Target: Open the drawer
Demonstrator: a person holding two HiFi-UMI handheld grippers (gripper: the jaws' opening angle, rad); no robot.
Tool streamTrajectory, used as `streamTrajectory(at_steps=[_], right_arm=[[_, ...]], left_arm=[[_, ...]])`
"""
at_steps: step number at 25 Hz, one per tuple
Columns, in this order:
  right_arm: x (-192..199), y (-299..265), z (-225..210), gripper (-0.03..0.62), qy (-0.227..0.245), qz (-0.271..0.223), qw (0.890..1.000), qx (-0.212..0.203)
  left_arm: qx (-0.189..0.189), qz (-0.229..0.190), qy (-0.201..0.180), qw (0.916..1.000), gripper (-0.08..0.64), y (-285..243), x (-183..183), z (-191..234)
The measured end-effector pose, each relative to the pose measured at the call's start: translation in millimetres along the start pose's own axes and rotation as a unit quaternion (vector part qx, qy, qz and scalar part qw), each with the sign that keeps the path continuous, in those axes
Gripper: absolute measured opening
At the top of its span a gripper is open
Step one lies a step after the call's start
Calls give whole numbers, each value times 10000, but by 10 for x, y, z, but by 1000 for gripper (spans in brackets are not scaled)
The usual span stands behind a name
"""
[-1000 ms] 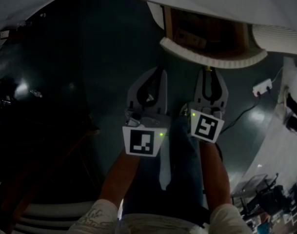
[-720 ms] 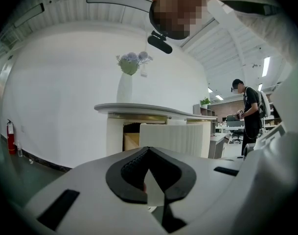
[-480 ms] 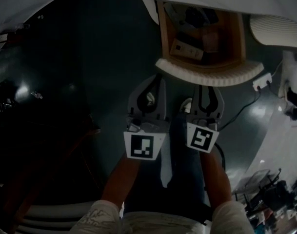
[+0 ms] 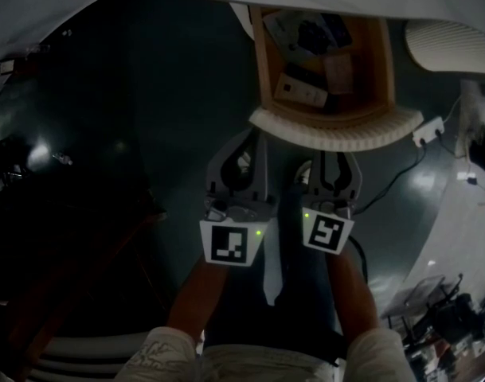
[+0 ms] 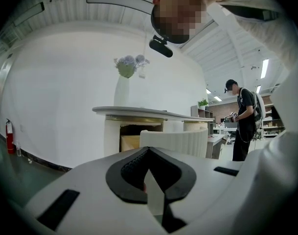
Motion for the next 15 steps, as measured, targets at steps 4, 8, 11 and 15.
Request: streamTrajectory(at_steps=[4,8,11,15], right_arm=[[-67,45,14,106,-13,87,9999,-126],[-301,127,-6,106,101,132,9993,-346],[-574,240,2,106,157,74,9983,-563],[-974,377,29,106,275,-61,9968,-752]], left_arm=[[-21,-29,3,10000,-5,24,-73,11],[-30,-62,35,10000,-5,42,-280,1],[-5,-184,39,9998,-5,61,-546,-9],[-10,-334,61,9994,-5,74,-947,-22]])
Point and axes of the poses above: the fingertips, and each gripper's own axes: y backward along the fingers, z to its left, x out of its underside, the point moved 9 cm from there along y, backward along the fingers, and after that the axes turned 14 degrees about -x, right-handed, at the moved point
